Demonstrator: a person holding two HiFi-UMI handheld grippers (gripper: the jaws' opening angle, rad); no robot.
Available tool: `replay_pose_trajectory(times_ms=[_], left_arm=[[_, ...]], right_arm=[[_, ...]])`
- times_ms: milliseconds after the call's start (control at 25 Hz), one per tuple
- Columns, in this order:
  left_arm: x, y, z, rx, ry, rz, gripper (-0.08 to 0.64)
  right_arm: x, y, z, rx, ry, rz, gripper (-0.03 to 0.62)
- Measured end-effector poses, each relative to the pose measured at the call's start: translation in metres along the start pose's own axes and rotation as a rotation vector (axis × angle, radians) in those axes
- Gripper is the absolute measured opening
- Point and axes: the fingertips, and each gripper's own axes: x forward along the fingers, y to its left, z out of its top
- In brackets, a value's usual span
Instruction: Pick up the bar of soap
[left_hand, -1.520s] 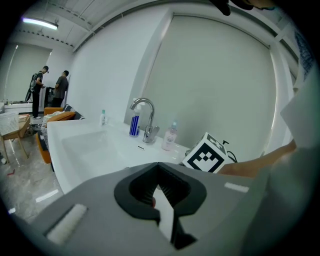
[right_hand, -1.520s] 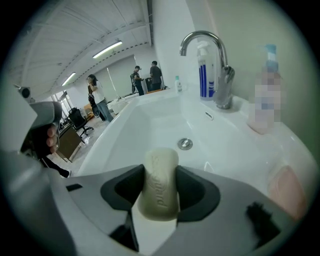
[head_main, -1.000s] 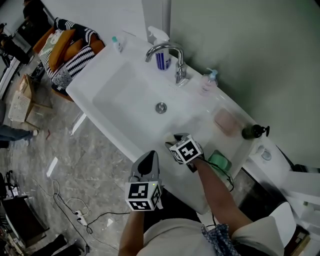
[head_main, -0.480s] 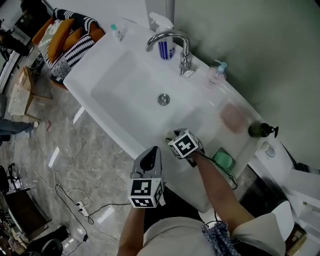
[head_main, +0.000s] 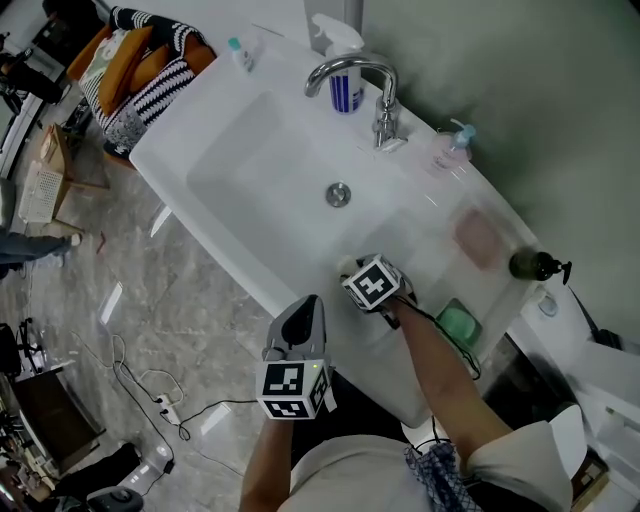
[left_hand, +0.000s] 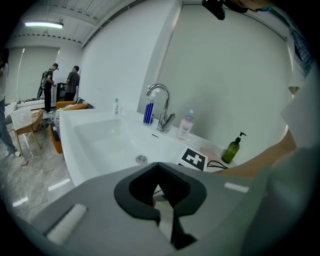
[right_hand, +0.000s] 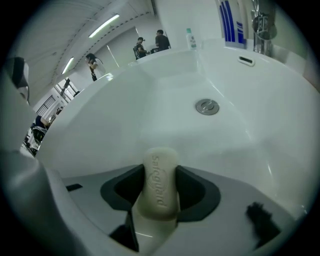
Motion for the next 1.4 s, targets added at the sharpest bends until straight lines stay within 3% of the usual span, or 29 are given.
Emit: replay_pose_trajectory(times_ms=[560, 1080, 1280, 1400], left_arm=[[0.004, 0.011, -0.003, -0.036, 0.000, 0.001, 0.006], [0.003, 0.007, 0.002, -0.020, -0.007, -0.009, 0.006], [0.002, 0.005, 0.002, -0.021, -0.008, -0.021, 0.006], [0.001, 0.004, 0.002, -0.019, -0.011, -0.024, 0.006]], right_arm=[[0.013, 0.001, -0.004, -0.094, 0.085, -0.008, 0.212], [0.014, 0.001, -0.007, -0.090, 0.093, -0.022, 0.212], [0.000, 0.003, 0.001, 0.016, 0.038, -0.006, 0.213], [-0.017, 0.003, 0.011, 0.027, -0.013, -0.009, 0.213]])
